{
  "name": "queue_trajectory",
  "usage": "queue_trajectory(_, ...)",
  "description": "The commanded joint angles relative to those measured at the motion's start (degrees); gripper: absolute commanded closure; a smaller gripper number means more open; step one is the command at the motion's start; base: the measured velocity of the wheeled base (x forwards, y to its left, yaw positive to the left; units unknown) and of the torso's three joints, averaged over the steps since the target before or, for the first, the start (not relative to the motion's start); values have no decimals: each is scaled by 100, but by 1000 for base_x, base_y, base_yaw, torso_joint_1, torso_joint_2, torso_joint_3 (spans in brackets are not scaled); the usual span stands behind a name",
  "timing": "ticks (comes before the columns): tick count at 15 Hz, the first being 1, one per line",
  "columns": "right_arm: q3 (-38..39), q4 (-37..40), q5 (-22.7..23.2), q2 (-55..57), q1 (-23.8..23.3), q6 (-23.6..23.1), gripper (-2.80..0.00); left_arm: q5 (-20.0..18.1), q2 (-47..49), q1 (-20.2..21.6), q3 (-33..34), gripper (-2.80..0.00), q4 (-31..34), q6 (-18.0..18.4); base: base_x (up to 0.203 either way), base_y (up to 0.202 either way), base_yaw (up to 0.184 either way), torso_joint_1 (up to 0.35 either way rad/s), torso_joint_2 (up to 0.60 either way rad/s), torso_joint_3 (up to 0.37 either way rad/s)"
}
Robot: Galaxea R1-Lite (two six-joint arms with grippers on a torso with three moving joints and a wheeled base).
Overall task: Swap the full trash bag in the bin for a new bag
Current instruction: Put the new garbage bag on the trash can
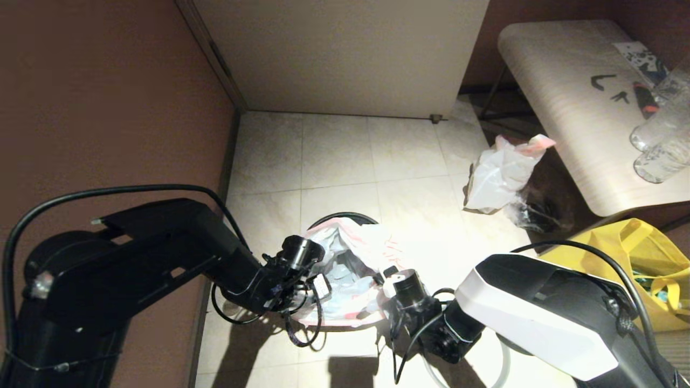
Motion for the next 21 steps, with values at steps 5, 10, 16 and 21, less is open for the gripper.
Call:
queue_trajectory(5, 11, -27, -2, -50, -2, 15, 0, 40, 210, 79, -125, 0, -79, -7, 0, 0, 0, 0, 0, 0)
queue_trajectory(10, -93, -27, -3, 21, 120, -4, 0, 44, 154, 379, -278, 0, -168, -48, 0, 0, 0, 0, 0, 0)
queue_trajectory(16, -264, -18, 50, -274, 173, -238, 0, 408, 131, 572, -239, 0, -1004, -68, 0, 0, 0, 0, 0, 0)
queue_trajectory(21, -1026, 30, 412, 0, 173, -423, 0, 738, 148, 465, -125, 0, -1280, -31, 0, 0, 0, 0, 0, 0)
